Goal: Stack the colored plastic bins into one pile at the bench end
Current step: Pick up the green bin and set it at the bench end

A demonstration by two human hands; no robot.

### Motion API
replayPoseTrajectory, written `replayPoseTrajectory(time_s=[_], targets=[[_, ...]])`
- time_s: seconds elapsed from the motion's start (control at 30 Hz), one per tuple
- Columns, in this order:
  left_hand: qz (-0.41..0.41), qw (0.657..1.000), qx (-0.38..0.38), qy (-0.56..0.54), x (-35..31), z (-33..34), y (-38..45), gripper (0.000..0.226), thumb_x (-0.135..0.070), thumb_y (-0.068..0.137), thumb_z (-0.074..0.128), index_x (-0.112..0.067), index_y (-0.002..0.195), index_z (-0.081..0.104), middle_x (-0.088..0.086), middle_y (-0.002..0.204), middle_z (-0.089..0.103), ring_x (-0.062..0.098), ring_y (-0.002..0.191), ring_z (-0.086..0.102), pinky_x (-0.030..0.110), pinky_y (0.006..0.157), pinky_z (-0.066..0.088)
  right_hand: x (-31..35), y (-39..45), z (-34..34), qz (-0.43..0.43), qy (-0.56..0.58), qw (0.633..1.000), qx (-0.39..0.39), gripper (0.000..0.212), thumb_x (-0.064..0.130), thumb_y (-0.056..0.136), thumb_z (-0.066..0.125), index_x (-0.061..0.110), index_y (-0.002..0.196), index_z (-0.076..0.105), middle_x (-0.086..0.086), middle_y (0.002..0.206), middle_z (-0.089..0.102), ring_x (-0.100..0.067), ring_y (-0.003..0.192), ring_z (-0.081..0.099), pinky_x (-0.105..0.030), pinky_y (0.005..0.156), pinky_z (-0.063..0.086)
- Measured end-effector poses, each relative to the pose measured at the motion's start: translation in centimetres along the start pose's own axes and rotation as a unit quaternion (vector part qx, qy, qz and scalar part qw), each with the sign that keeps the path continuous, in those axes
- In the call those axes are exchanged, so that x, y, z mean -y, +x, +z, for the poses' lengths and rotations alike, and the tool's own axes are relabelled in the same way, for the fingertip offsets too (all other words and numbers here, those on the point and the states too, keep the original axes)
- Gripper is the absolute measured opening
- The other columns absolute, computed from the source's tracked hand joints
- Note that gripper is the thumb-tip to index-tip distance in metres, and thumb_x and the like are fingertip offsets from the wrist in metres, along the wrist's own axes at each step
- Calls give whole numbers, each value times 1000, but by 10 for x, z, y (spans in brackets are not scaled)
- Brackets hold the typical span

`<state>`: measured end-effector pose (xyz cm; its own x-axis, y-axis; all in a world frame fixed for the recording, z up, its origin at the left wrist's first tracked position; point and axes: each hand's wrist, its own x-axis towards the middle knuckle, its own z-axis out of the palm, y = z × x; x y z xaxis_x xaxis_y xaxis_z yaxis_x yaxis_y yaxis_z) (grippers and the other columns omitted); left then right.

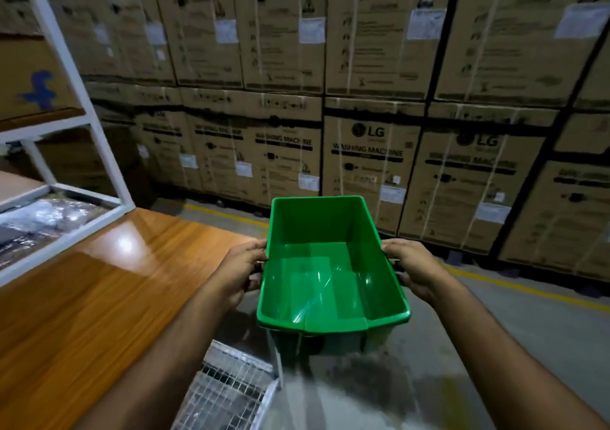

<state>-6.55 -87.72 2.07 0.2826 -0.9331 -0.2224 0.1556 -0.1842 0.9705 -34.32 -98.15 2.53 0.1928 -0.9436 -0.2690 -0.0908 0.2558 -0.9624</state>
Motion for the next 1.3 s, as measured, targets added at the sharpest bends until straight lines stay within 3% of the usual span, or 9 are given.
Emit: replayPoseTrajectory(time_s=[0.1,0.23,0.4,0.53,0.67,0.77,0.9,1.03,1.3], targets=[[17,999,-37,-5,-21,-11,37,31,1,89,46,-19,91,71,-7,72,72,8,63,59,25,57,44,25,64,20,-2,-3,999,43,20,7,95,52,7,97,72,-13,96,71,-26,83,64,-40,78,52],[32,996,-87,-7,-40,-35,72,35,0,91,42,-21,103,68,-5,80,72,8,67,61,20,48,49,50,141,60,-8,-8,994,113,22,4,93,50,7,100,71,-15,99,70,-25,84,64,-37,74,53],[48,981,-186,-38,-46,-73,107,36,-2,94,43,-19,117,65,9,101,70,23,89,61,39,75,51,72,232,132,-10,-65,971,230,27,2,89,51,12,100,73,-12,98,71,-26,91,64,-33,71,48],[50,952,-297,-62,-40,-97,119,40,0,92,44,-18,121,65,4,94,72,19,81,61,35,67,47,89,283,196,-16,-108,936,334,26,1,90,51,10,103,72,-16,104,70,-26,92,65,-35,76,50],[76,904,-412,-87,-35,-110,121,36,3,92,46,-16,116,65,-3,88,76,12,74,68,26,59,52,108,310,251,-35,-142,884,444,25,1,95,49,4,112,67,-12,99,69,-20,81,64,-29,67,50],[72,878,-462,-98,-25,-113,113,38,6,92,47,-13,122,62,0,104,74,11,82,70,26,62,55,105,316,282,-46,-170,850,497,27,0,96,47,2,116,64,-10,95,68,-17,79,62,-25,64,49],[65,871,-477,-98,-13,-120,103,48,14,88,46,-10,128,57,4,119,68,14,96,67,25,69,55,96,319,307,-63,-196,823,529,30,-1,97,46,1,122,62,-8,97,68,-15,79,62,-21,61,48],[50,860,-500,-94,-4,-127,99,57,15,86,47,-10,137,49,6,138,56,25,117,59,35,83,52,91,318,315,-62,-204,812,544,33,-6,97,43,-1,127,57,-10,108,65,-11,82,62,-19,61,51],[56,863,-492,-102,-2,-116,98,54,17,88,44,-12,133,51,5,128,59,25,116,58,41,93,51,91,320,320,-70,-215,804,549,36,-4,99,43,3,132,55,-10,111,64,-11,84,62,-23,63,51]])
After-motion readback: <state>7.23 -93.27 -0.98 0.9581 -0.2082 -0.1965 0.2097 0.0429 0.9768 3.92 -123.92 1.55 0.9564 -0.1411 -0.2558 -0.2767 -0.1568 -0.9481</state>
